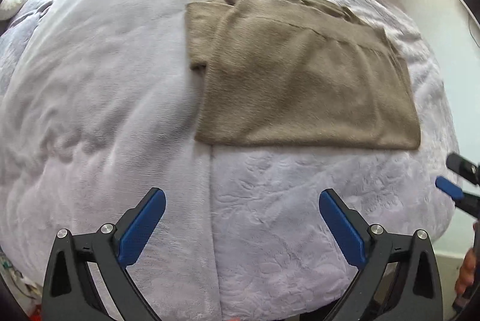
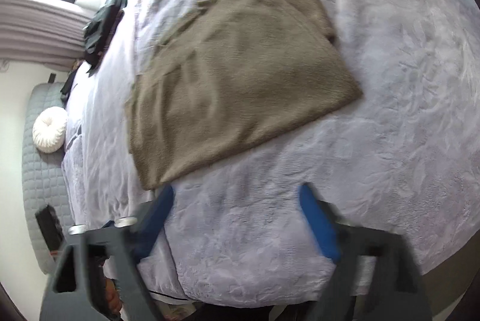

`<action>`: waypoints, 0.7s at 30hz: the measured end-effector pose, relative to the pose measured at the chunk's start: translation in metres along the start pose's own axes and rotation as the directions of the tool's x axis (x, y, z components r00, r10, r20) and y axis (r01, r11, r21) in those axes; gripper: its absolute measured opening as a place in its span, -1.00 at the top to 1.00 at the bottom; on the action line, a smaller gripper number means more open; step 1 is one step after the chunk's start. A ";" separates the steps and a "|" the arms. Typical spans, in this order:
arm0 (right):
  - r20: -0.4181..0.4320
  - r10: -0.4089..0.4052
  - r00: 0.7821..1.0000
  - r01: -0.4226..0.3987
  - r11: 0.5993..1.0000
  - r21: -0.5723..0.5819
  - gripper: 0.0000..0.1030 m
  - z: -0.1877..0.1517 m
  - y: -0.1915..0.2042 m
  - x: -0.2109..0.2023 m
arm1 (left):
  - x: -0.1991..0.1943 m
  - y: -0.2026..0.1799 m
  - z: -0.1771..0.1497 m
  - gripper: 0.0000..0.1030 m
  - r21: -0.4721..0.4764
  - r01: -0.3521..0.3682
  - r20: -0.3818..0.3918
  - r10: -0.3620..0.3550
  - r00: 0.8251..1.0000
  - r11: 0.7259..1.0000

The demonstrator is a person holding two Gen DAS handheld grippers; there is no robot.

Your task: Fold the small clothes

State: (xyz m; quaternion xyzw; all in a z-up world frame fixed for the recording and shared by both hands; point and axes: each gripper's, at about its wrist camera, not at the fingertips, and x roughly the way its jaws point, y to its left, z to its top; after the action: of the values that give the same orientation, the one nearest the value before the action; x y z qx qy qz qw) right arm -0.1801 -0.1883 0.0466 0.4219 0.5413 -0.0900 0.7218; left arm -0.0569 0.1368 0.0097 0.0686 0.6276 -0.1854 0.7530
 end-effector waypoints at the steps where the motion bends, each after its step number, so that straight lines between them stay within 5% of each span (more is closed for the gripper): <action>1: -0.005 -0.002 1.000 0.002 1.000 -0.017 -0.74 -0.002 0.007 0.000 | 0.000 0.003 0.001 -0.99 -0.014 0.003 0.006 -0.003 1.000 1.000; 21: -0.146 -0.039 0.989 0.033 0.998 -0.045 -0.74 -0.024 0.046 0.039 | 0.023 0.029 0.005 -0.99 -0.059 0.068 -0.036 -0.070 0.997 0.996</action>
State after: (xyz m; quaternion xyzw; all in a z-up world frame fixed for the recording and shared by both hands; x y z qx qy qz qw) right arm -0.1548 -0.1293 0.0357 0.4020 0.6021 -0.0602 0.6872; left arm -0.0384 0.1577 -0.0158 0.0286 0.6487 -0.1921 0.7358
